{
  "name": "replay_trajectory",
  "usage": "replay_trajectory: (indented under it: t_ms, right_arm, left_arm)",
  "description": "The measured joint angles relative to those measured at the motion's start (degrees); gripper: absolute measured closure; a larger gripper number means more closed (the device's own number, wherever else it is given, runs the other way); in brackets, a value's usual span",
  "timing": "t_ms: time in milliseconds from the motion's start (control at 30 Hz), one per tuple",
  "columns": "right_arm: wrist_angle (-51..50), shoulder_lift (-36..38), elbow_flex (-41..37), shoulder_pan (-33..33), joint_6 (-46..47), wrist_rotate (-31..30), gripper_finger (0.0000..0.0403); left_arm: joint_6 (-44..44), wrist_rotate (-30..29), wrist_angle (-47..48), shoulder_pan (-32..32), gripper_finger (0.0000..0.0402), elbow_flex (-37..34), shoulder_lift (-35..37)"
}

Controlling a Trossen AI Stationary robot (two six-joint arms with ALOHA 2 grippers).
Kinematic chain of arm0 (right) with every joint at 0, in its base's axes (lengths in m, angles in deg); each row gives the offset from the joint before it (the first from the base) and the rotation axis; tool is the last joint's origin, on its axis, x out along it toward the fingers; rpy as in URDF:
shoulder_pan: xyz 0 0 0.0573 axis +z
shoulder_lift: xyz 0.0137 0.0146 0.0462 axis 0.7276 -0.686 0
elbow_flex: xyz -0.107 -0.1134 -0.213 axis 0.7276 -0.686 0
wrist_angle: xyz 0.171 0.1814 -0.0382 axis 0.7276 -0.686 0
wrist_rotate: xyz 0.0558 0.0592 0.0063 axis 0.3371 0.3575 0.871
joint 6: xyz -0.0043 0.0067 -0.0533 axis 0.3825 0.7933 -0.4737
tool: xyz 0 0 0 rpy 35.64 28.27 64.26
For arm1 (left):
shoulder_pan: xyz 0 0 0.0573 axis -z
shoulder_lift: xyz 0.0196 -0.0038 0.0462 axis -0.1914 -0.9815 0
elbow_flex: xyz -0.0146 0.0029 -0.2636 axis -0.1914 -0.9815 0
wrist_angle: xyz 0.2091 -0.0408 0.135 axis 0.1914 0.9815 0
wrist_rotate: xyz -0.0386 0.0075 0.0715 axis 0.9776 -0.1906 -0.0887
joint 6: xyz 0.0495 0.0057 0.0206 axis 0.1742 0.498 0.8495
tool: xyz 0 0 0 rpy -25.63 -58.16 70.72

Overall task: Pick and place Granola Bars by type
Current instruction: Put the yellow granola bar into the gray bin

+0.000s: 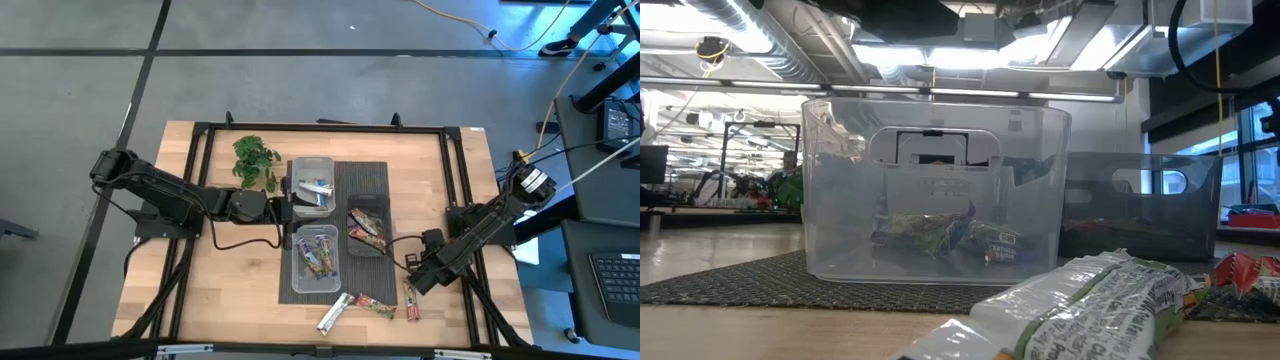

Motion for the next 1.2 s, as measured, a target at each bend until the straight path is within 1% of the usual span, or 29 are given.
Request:
replay_trajectory:
  t_ms: [167, 267, 333, 400, 467, 600, 667, 733, 800, 900, 1000, 1100, 1200]
  right_arm:
    - [-2.3, 3.6, 0.0, 0.0, -2.6, -0.2, 0.0306]
    - [-6.2, 5.5, 0.1, 0.0, -1.8, -0.3, 0.0306]
    - [-9.5, 6.6, 0.2, 0.0, -1.7, -2.5, 0.0306]
    - [-10.6, 8.1, 0.5, 0.0, -2.1, -6.0, 0.0306]
    - [-10.5, 9.7, 0.8, 0.0, -3.4, -11.0, 0.0306]
    - [-10.1, 12.0, 1.9, -0.4, -7.0, -24.7, 0.0306]
    - [-9.4, 12.8, 2.6, -1.5, -10.4, -30.3, 0.0306]
    - [-8.3, 13.5, 3.6, -3.1, -14.7, -34.3, 0.0306]
    - [-7.0, 13.7, 4.6, -5.2, -20.0, -37.1, 0.0306]
    - [-5.0, 13.7, 6.3, -8.8, -28.8, -39.7, 0.0306]
    - [-0.8, 13.7, 7.3, -13.0, -39.0, -42.2, 0.0306]
    - [6.2, 13.7, 7.9, -17.7, -52.2, -42.8, 0.0306]
    - [16.4, 13.7, 7.9, -22.5, -67.3, -41.3, 0.0306]
  left_arm:
    - [0.0, 0.0, -0.1, 0.0, 0.0253, 0.0, 0.0]
    - [0.0, 0.0, -0.4, 0.0, 0.0251, 0.0, 0.0]
    - [0.0, 0.0, -0.9, 0.0, 0.0249, 0.0, 0.0]
    - [0.0, 0.0, -1.8, 0.0, 0.0249, 0.0, 0.0]
    - [0.0, 0.0, -2.1, 0.0, 0.025, 0.0, 0.0]
    - [0.0, 0.0, -2.2, 0.0, 0.0253, 0.0, 0.0]
    - [0.1, -0.1, -2.2, 0.0, 0.0253, 0.0, 0.0]
    - [0.6, -0.1, -2.2, 0.0, 0.0251, 0.0, 0.0]
    - [1.4, 0.0, -2.7, 0.0, 0.0249, 0.0, 0.0]
    - [1.5, 0.0, -3.0, 0.0, 0.0249, 0.0, 0.0]
    - [1.5, 0.0, -3.0, 0.0, 0.0252, 0.0, 0.0]
    - [1.5, 0.0, -3.0, 0.0, 0.0253, 0.0, 0.0]
    - [1.5, 0.0, -3.0, 0.0, 0.0251, 0.0, 0.0]
